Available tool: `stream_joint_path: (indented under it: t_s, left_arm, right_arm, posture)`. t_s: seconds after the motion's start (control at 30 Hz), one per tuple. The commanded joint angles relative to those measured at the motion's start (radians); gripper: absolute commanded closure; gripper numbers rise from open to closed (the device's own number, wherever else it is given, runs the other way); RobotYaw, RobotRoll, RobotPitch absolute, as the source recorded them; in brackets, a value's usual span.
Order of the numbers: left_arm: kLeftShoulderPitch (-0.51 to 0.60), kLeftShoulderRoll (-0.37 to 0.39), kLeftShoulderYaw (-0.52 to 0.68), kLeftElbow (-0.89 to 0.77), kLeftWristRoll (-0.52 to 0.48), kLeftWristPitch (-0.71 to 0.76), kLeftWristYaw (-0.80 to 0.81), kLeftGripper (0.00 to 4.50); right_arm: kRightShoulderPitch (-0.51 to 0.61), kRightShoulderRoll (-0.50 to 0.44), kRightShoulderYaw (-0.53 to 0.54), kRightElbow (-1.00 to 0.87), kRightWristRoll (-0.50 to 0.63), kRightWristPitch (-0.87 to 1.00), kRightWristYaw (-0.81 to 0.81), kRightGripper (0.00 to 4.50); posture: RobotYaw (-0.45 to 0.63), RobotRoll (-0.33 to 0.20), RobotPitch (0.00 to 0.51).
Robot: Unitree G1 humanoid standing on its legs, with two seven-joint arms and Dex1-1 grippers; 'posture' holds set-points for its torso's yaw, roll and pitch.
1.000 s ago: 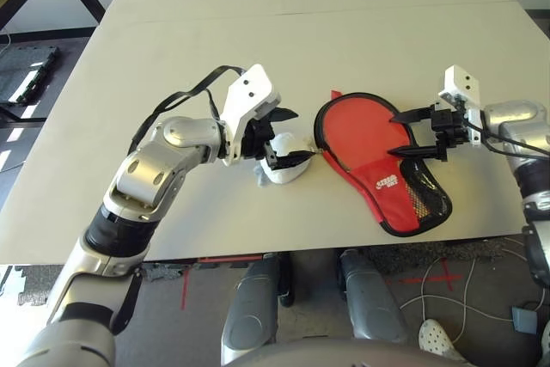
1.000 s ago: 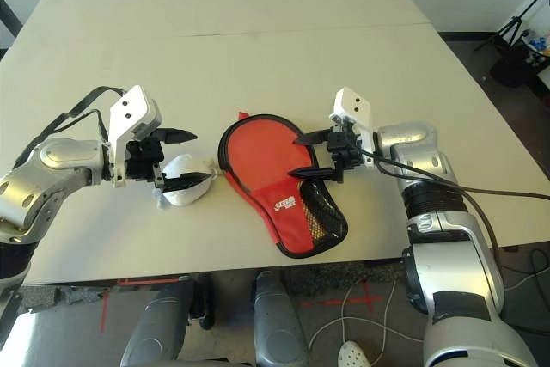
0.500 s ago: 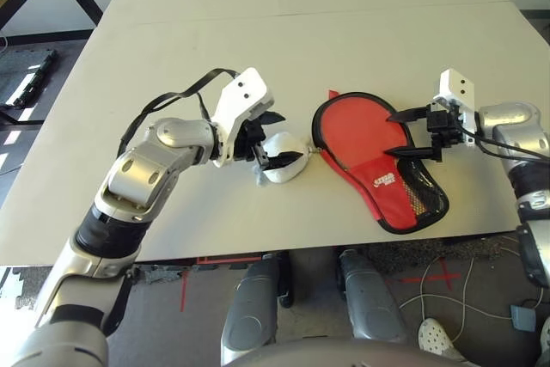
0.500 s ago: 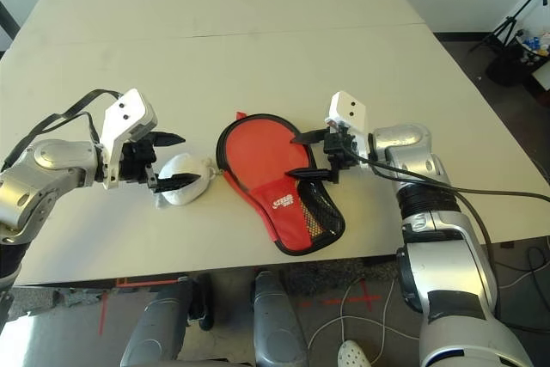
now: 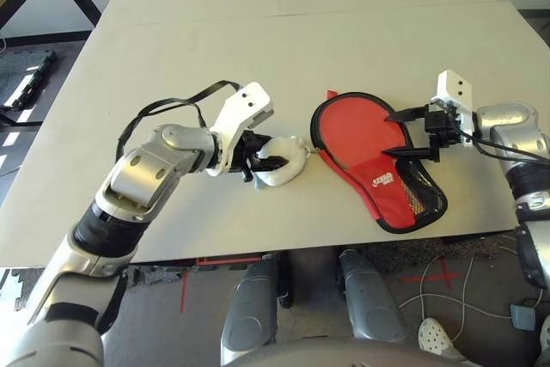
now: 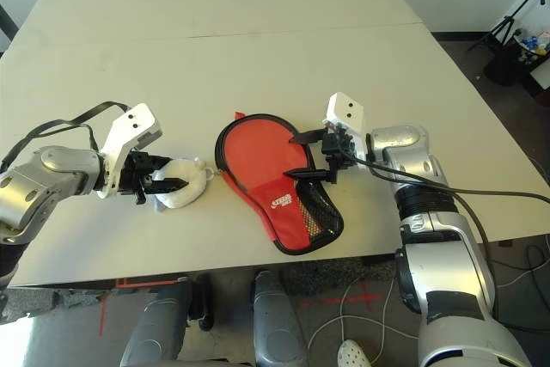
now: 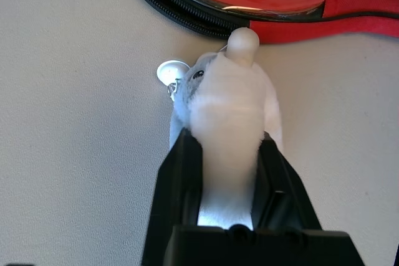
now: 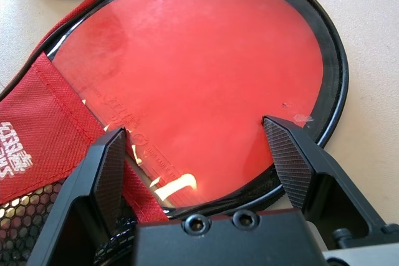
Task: Store the ping-pong paddle in its case and zip it.
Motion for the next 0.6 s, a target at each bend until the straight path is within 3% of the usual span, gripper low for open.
stream_joint_path:
  t_s: [0.03, 0.2, 0.6]
  left_arm:
    - [-0.013, 0.006, -0.03, 0.022, 0.015, 0.009, 0.006, 4.14]
    - [-0.081, -0.031, -0.037, 0.125, 0.078, -0.031, 0.069, 4.34]
    - [-0.335, -0.204, -0.094, 0.616, 0.321, -0.334, 0.199, 4.34]
  right_arm:
    - [0.042, 0.008, 0.035, 0.016, -0.05, 0.008, -0.011, 0.0]
    - [0.052, 0.01, 0.037, 0.003, -0.052, 0.006, -0.016, 0.0]
    - [0.082, 0.017, 0.044, -0.04, -0.056, 0.013, -0.023, 0.0]
  posture:
    - [-0.05, 0.0, 0.242]
    - [-0.05, 0.0, 0.242]
    - [-0.06, 0.0, 0.244]
